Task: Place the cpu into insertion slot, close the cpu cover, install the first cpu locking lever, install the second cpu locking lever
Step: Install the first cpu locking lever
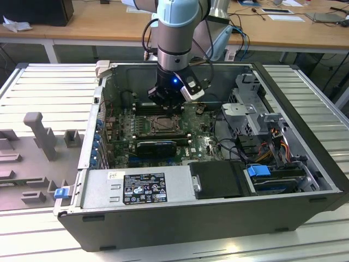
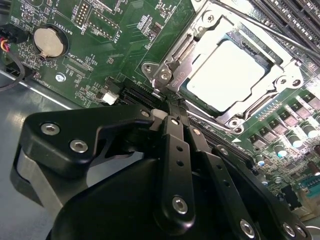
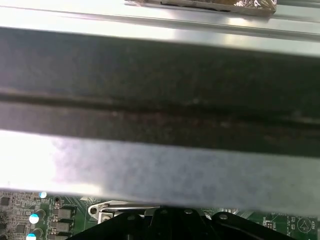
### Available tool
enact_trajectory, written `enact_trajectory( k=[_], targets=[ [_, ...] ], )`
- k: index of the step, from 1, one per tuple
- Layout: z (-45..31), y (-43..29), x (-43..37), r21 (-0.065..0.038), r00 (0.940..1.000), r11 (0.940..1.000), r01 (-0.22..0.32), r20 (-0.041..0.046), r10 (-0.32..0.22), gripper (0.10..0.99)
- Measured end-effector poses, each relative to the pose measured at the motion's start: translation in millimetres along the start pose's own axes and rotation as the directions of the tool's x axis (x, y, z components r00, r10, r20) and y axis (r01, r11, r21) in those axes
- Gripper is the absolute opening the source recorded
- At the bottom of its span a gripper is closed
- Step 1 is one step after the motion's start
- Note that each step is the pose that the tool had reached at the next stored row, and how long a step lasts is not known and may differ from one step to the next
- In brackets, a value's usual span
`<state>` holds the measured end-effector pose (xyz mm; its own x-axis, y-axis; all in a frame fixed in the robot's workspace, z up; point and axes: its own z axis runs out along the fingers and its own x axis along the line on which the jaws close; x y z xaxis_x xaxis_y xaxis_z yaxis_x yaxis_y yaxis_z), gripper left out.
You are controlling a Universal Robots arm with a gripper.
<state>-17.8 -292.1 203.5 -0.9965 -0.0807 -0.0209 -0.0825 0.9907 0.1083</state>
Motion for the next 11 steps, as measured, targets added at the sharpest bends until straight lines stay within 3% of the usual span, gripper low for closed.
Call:
enact_trajectory(
  k=[9, 11],
  targets=[
    [-1.3, 0.0, -0.1, 0.001, 1.0000, 1.0000, 0.000, -0.0009, 0.000, 0.106],
    [-0.9, -0.1, -0.2, 0.010, 1.0000, 0.9999, 0.000, -0.0023, 0.000, 0.106]
  ],
)
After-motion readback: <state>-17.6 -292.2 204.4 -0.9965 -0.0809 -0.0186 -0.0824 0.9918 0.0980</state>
